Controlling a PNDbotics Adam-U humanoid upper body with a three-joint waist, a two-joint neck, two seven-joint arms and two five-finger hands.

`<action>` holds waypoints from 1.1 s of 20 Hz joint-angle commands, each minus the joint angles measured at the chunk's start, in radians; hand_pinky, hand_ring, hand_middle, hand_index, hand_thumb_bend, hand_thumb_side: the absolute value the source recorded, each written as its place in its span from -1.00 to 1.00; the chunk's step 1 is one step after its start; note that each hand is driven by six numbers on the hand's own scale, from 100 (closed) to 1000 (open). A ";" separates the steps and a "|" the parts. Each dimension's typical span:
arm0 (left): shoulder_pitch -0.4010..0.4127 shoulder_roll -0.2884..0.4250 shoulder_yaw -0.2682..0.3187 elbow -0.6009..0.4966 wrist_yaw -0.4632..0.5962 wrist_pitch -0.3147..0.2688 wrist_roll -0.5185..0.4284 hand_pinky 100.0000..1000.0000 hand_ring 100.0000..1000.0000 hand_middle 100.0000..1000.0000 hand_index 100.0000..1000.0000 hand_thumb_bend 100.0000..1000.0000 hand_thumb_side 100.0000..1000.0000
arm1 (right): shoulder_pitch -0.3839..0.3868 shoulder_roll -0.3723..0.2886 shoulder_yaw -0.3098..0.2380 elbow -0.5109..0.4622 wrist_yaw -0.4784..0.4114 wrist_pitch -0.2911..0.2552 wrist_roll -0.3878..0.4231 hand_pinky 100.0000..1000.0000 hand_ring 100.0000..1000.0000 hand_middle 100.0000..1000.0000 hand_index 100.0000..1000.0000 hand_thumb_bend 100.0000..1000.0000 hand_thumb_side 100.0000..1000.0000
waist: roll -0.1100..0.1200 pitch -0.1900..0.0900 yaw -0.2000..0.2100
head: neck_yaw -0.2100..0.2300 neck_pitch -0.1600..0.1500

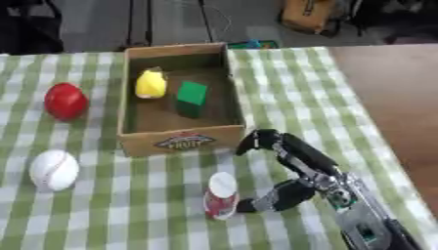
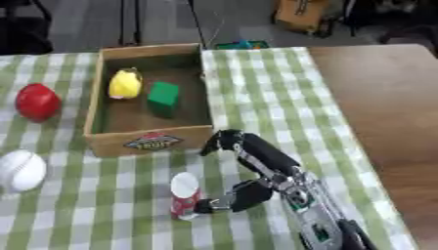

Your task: Pick up objects on the table and place them in the box.

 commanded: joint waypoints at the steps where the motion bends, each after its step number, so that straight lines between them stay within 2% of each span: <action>1: 0.000 0.030 0.009 -0.014 -0.017 0.008 0.010 -0.36 0.24 0.47 0.51 -1.00 1.00 | -0.005 -0.013 -0.009 -0.023 -0.040 -0.005 -0.014 0.35 0.38 0.32 0.41 0.62 0.17 | 0.004 -0.019 -0.002 | -0.001 0.002; 5: 0.001 0.029 0.008 -0.014 -0.027 0.014 0.014 -0.36 0.24 0.47 0.51 -1.00 1.00 | -0.005 -0.017 -0.001 -0.018 -0.057 -0.005 -0.017 0.36 0.38 0.32 0.40 0.64 0.08 | 0.002 -0.017 -0.003 | 0.000 -0.001; 16: -0.006 0.019 0.004 -0.014 -0.033 0.033 0.011 -0.38 0.24 0.48 0.50 -1.00 1.00 | -0.008 -0.007 0.020 -0.008 -0.080 -0.020 0.003 0.39 0.39 0.32 0.38 0.56 0.21 | -0.003 -0.003 0.002 | -0.010 -0.011; 22: -0.006 0.018 0.004 -0.014 -0.031 0.039 0.005 -0.38 0.24 0.48 0.50 -1.00 1.00 | -0.011 -0.005 0.032 -0.007 -0.116 -0.060 0.031 0.40 0.39 0.31 0.37 0.48 0.28 | -0.005 0.001 0.005 | -0.014 -0.019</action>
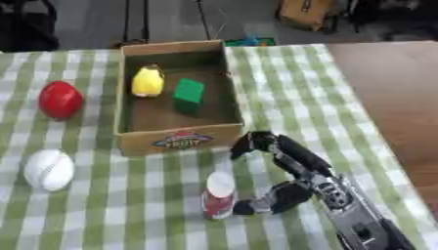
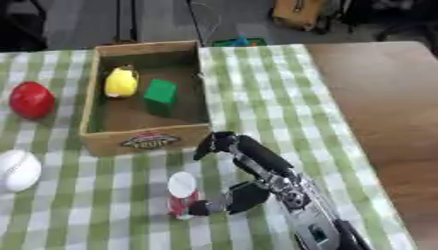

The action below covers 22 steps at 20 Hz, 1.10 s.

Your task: Pick up objects on the table and place them in the box.

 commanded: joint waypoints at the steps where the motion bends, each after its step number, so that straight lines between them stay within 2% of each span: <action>1: -0.007 0.017 0.004 -0.014 0.000 0.005 -0.002 -0.38 0.24 0.48 0.50 -1.00 1.00 | -0.013 -0.006 0.005 -0.011 -0.034 -0.027 0.007 0.40 0.39 0.31 0.37 0.48 0.28 | 0.002 -0.012 0.002 | -0.006 -0.011; 7: -0.006 0.014 0.002 -0.014 -0.001 0.010 -0.009 -0.39 0.24 0.48 0.50 -1.00 1.00 | -0.017 -0.005 0.009 -0.008 -0.068 -0.054 0.004 0.40 0.39 0.31 0.36 0.42 0.32 | 0.000 -0.008 0.004 | -0.008 -0.015; 15: -0.006 0.008 0.000 -0.014 -0.002 0.015 -0.015 -0.39 0.24 0.49 0.50 -1.00 1.00 | -0.023 0.002 0.015 0.010 -0.117 -0.071 0.001 0.40 0.37 0.30 0.34 0.29 0.47 | 0.000 -0.005 0.010 | -0.014 -0.023; 22: -0.006 0.004 -0.002 -0.014 -0.002 0.015 -0.017 -0.40 0.24 0.49 0.50 -1.00 1.00 | -0.038 0.005 0.024 0.036 -0.128 -0.084 0.001 0.41 0.38 0.34 0.37 0.33 0.46 | 0.001 -0.002 0.018 | -0.020 -0.024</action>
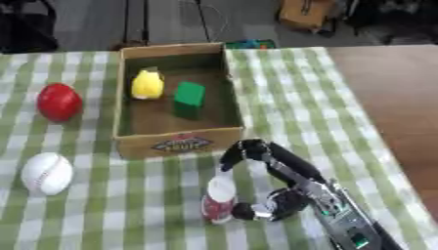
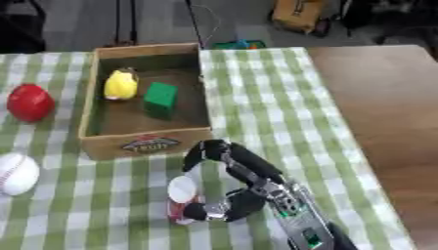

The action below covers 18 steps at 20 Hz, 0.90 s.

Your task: Pick up objects on the table and place them in the box.

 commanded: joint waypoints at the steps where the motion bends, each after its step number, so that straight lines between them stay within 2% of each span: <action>1: -0.006 0.011 0.002 -0.014 -0.002 0.000 -0.002 -0.40 0.24 0.49 0.50 -1.00 1.00 | -0.019 -0.004 0.007 0.007 -0.009 -0.017 0.007 0.41 0.38 0.34 0.37 0.35 0.43 | 0.002 -0.012 0.003 | -0.006 -0.010; 8: -0.009 0.009 -0.002 -0.014 -0.003 0.000 -0.007 -0.40 0.23 0.49 0.50 -1.00 1.00 | -0.025 0.000 0.010 0.032 0.012 -0.041 0.023 0.42 0.39 0.37 0.39 0.44 0.31 | 0.002 -0.004 0.008 | -0.011 -0.013; 9: -0.008 0.008 -0.002 -0.014 -0.003 0.001 -0.008 -0.40 0.23 0.49 0.50 -1.00 1.00 | -0.025 0.000 0.010 0.034 0.017 -0.044 0.028 0.43 0.40 0.38 0.41 0.55 0.18 | 0.002 -0.003 0.007 | -0.012 -0.013; 10: -0.008 0.007 -0.002 -0.014 -0.003 0.001 -0.009 -0.40 0.23 0.49 0.50 -1.00 1.00 | -0.024 0.000 0.010 0.035 0.022 -0.047 0.034 0.43 0.40 0.38 0.41 0.55 0.18 | 0.002 -0.003 0.007 | -0.012 -0.013; 11: -0.008 0.006 -0.002 -0.014 -0.004 0.001 -0.010 -0.40 0.23 0.49 0.50 -1.00 1.00 | -0.024 0.000 0.010 0.037 0.028 -0.048 0.044 0.44 0.40 0.39 0.43 0.63 -0.02 | 0.002 -0.002 0.007 | -0.012 -0.014; 13: -0.008 0.006 -0.002 -0.014 -0.004 0.002 -0.010 -0.40 0.23 0.49 0.50 -1.00 1.00 | -0.023 0.000 0.008 0.040 0.038 -0.047 0.061 0.43 0.40 0.38 0.43 0.68 -0.17 | 0.002 -0.001 0.007 | -0.012 -0.015; 18: -0.008 0.004 -0.003 -0.014 -0.006 0.003 -0.013 -0.41 0.23 0.49 0.50 -1.00 1.00 | -0.026 0.004 0.003 0.047 0.051 -0.039 0.076 0.42 0.39 0.35 0.40 0.67 -0.21 | 0.003 0.002 0.008 | -0.013 -0.021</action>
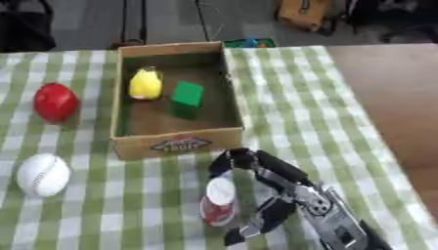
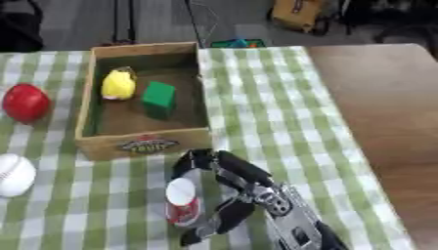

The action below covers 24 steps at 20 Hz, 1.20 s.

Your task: Pick up objects on the table and place them in the box.

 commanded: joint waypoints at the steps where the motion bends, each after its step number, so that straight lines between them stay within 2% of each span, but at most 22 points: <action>1: -0.007 0.012 0.000 -0.014 -0.003 0.000 -0.005 -0.41 0.23 0.49 0.50 -1.00 1.00 | -0.015 0.003 -0.004 0.000 0.012 0.003 0.006 0.41 0.37 0.32 0.37 0.66 -0.24 | 0.003 -0.014 0.004 | -0.006 -0.014; 6: -0.008 0.009 -0.002 -0.014 -0.005 0.002 -0.009 -0.41 0.23 0.49 0.49 -1.00 1.00 | -0.027 0.015 -0.006 0.021 0.030 0.014 -0.010 0.39 0.34 0.28 0.33 0.65 -0.22 | 0.005 -0.011 0.009 | -0.011 -0.018; 8: -0.010 0.007 -0.003 -0.014 -0.006 0.002 -0.011 -0.41 0.23 0.49 0.49 -1.00 1.00 | -0.026 0.024 -0.011 0.032 0.043 0.016 -0.028 0.37 0.32 0.24 0.30 0.61 -0.16 | 0.007 -0.009 0.013 | -0.014 -0.020; 9: -0.010 0.007 -0.002 -0.014 -0.006 0.002 -0.012 -0.41 0.23 0.50 0.49 -1.00 1.00 | -0.025 0.026 -0.014 0.034 0.048 0.019 -0.039 0.36 0.31 0.22 0.28 0.57 -0.05 | 0.007 -0.009 0.014 | -0.015 -0.020; 14: -0.002 0.003 0.001 -0.014 -0.013 0.005 -0.010 -0.42 0.23 0.50 0.49 -1.00 1.00 | -0.020 0.031 -0.019 0.032 0.056 0.033 -0.088 0.36 0.29 0.20 0.25 0.47 0.05 | 0.008 -0.009 0.014 | -0.015 -0.019; 18: -0.003 0.002 0.000 -0.014 -0.015 0.005 -0.012 -0.41 0.23 0.50 0.49 -1.00 1.00 | -0.017 0.034 -0.018 0.035 0.059 0.047 -0.111 0.35 0.28 0.17 0.23 0.42 0.05 | 0.009 -0.009 0.016 | -0.015 -0.021; 24: -0.001 0.000 0.002 -0.014 -0.018 0.007 -0.016 -0.42 0.23 0.50 0.48 -1.00 1.00 | -0.012 0.033 -0.015 0.056 0.054 0.069 -0.091 0.33 0.25 0.16 0.20 0.48 -0.31 | 0.009 -0.007 0.015 | -0.016 -0.026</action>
